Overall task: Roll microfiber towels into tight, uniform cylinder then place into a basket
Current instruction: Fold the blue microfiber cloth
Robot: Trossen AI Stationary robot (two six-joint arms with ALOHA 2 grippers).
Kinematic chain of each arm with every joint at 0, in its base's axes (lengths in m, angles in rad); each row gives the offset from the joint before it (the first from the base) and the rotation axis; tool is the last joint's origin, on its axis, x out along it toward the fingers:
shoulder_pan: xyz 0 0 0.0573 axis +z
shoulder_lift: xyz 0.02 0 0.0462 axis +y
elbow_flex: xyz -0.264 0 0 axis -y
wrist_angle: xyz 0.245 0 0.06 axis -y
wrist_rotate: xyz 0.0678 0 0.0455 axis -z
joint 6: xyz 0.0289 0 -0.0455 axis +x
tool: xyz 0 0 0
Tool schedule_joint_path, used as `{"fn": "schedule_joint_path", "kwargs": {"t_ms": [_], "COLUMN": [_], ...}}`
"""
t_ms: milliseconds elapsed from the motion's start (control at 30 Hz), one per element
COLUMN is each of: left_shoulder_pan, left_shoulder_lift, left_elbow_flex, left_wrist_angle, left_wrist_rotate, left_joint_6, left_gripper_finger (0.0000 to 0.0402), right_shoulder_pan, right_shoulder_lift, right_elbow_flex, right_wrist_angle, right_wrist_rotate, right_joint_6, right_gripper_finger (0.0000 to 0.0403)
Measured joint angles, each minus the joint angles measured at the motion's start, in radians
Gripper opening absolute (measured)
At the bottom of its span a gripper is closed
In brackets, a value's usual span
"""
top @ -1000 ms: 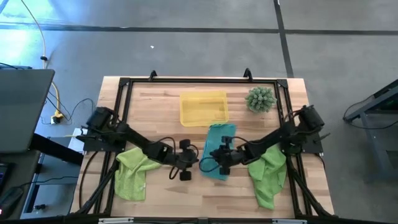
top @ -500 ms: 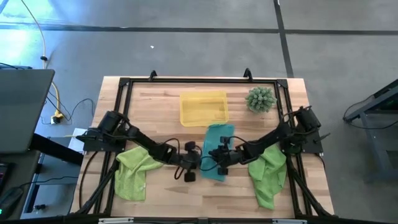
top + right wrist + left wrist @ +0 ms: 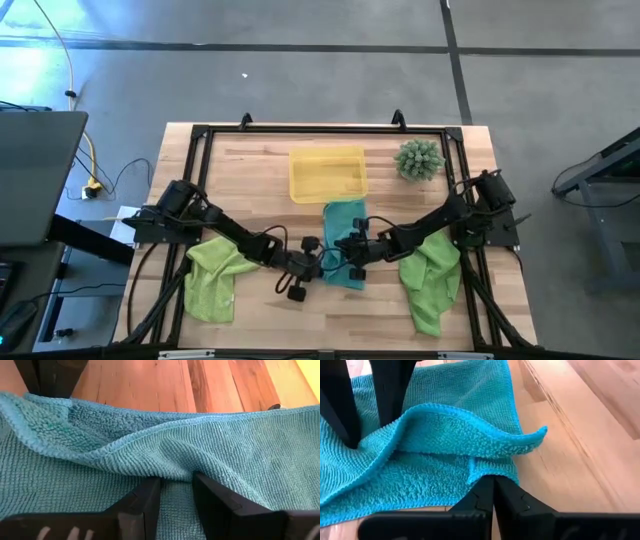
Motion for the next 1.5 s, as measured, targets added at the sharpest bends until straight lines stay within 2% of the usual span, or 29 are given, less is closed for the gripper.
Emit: {"fn": "schedule_joint_path", "kwargs": {"t_ms": [200, 433, 500, 600, 633, 933, 1067, 1233, 1500], "left_shoulder_pan": [-0.003, -0.02, -0.027, -0.024, -0.024, -0.016, -0.004, 0.015, 0.018], "left_shoulder_lift": [-0.027, -0.027, -0.027, -0.031, -0.041, -0.091, -0.091, -0.082, -0.083], "left_elbow_flex": [-0.001, -0.001, -0.001, 0.0, -0.001, -0.001, -0.002, -0.002, -0.001], "left_wrist_angle": [0.003, 0.011, -0.015, -0.074, -0.096, -0.12, -0.111, -0.1, -0.053], "left_wrist_rotate": [0.012, 0.225, 0.235, 0.144, 0.085, -0.185, -0.242, -0.182, 0.014], "left_joint_6": [0.046, 0.113, 0.114, 0.113, 0.113, 0.148, 0.148, 0.116, 0.113], "left_gripper_finger": [0.0, 0.0, 0.0, 0.0, 0.0, 0.0, 0.0, 0.0, 0.0], "right_shoulder_pan": [-0.001, -0.001, -0.001, -0.001, -0.001, -0.001, -0.001, -0.001, -0.001], "right_shoulder_lift": [0.0, 0.001, 0.001, 0.001, 0.001, 0.002, 0.002, 0.002, 0.002], "right_elbow_flex": [-0.001, -0.001, -0.001, -0.001, -0.001, -0.002, -0.002, -0.003, -0.003], "right_wrist_angle": [-0.002, -0.004, -0.004, -0.004, -0.005, -0.005, -0.004, -0.002, -0.001], "right_wrist_rotate": [-0.012, -0.018, -0.02, -0.024, -0.026, -0.034, -0.034, -0.035, -0.036], "right_joint_6": [0.003, 0.003, 0.003, 0.003, 0.003, 0.013, 0.013, 0.012, 0.01], "right_gripper_finger": [0.0112, 0.0112, 0.0112, 0.0112, 0.0112, 0.0112, 0.0112, 0.0112, 0.0112]}}
